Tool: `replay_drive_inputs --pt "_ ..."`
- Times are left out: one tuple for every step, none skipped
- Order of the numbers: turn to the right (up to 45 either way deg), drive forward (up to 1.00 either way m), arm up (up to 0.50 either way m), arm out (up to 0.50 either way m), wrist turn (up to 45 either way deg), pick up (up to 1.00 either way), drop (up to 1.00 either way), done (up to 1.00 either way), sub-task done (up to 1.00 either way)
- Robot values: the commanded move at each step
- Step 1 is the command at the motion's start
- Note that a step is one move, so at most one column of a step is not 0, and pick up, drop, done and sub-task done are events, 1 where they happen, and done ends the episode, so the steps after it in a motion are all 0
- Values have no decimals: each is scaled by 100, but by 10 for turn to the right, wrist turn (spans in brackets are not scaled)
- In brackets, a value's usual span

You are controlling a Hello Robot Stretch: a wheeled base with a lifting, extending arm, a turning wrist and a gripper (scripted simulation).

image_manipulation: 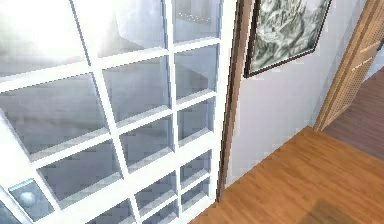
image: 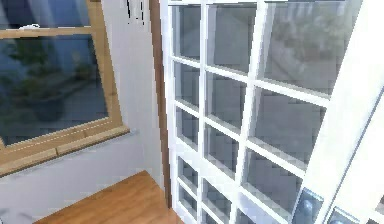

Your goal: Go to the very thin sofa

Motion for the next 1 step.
replay_drive_inputs --pt "0 5 0 0 0 0 0 0 0"
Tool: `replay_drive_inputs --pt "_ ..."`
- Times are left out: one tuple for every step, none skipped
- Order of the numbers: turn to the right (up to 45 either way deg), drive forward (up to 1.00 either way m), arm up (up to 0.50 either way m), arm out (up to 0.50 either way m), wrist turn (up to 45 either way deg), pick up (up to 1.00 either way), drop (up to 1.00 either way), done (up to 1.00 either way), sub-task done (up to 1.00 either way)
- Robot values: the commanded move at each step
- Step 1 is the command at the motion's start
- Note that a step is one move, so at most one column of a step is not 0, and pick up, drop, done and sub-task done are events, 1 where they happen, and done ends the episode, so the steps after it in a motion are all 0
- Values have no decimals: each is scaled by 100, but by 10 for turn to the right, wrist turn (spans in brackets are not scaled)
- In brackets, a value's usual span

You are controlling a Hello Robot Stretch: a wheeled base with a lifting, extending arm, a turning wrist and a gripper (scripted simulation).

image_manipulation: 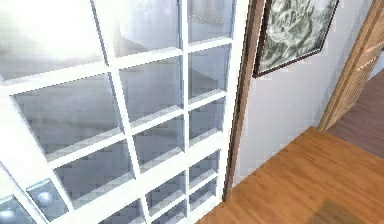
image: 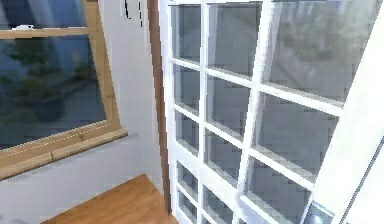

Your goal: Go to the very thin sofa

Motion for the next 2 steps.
replay_drive_inputs --pt "-450 0 0 0 0 0 0 0 0" --pt "-390 0 0 0 0 0 0 0 0"
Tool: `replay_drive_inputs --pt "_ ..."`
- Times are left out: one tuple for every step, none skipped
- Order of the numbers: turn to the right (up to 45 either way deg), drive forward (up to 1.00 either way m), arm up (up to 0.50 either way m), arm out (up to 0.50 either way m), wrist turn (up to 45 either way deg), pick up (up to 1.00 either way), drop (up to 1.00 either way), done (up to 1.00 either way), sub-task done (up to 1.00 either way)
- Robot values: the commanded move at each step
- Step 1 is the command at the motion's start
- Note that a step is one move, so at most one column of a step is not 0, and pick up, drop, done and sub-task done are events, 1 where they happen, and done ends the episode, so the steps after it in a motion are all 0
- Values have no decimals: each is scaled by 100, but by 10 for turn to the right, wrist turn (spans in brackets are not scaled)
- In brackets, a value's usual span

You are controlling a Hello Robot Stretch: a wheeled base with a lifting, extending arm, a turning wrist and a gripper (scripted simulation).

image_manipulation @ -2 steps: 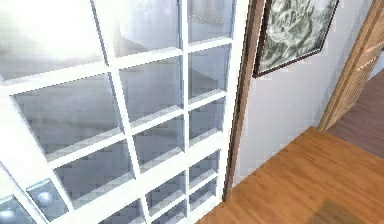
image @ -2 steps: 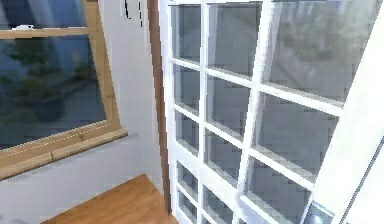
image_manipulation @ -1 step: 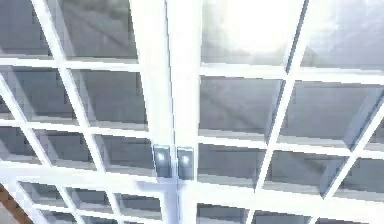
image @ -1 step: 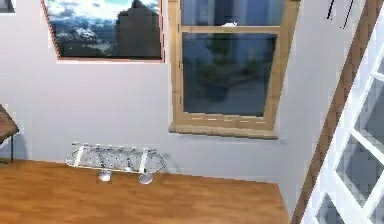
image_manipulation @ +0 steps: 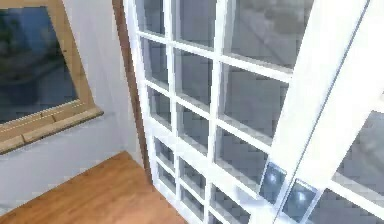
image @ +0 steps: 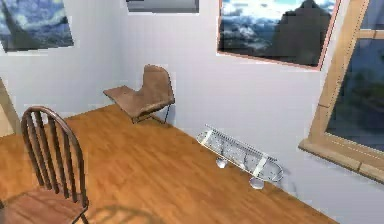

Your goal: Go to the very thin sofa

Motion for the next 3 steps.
replay_drive_inputs --pt "0 90 0 0 0 0 0 0 0" --pt "-270 0 0 0 0 0 0 0 0" --pt "0 90 0 0 0 0 0 0 0"
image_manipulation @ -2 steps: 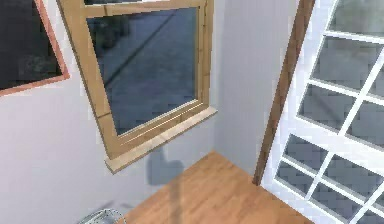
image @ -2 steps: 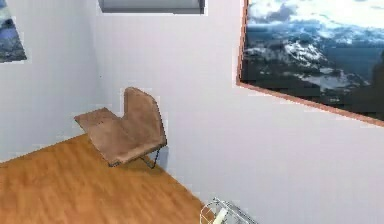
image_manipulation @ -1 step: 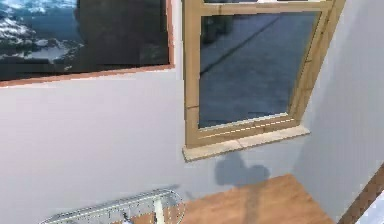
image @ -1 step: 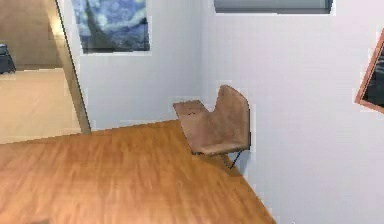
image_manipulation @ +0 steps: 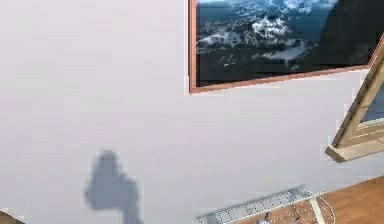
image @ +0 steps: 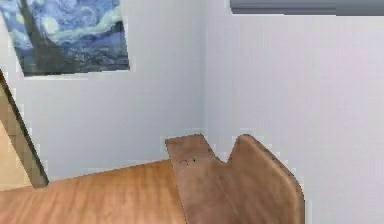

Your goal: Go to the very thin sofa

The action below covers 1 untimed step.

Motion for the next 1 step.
replay_drive_inputs --pt "-450 0 0 0 0 0 0 0 0"
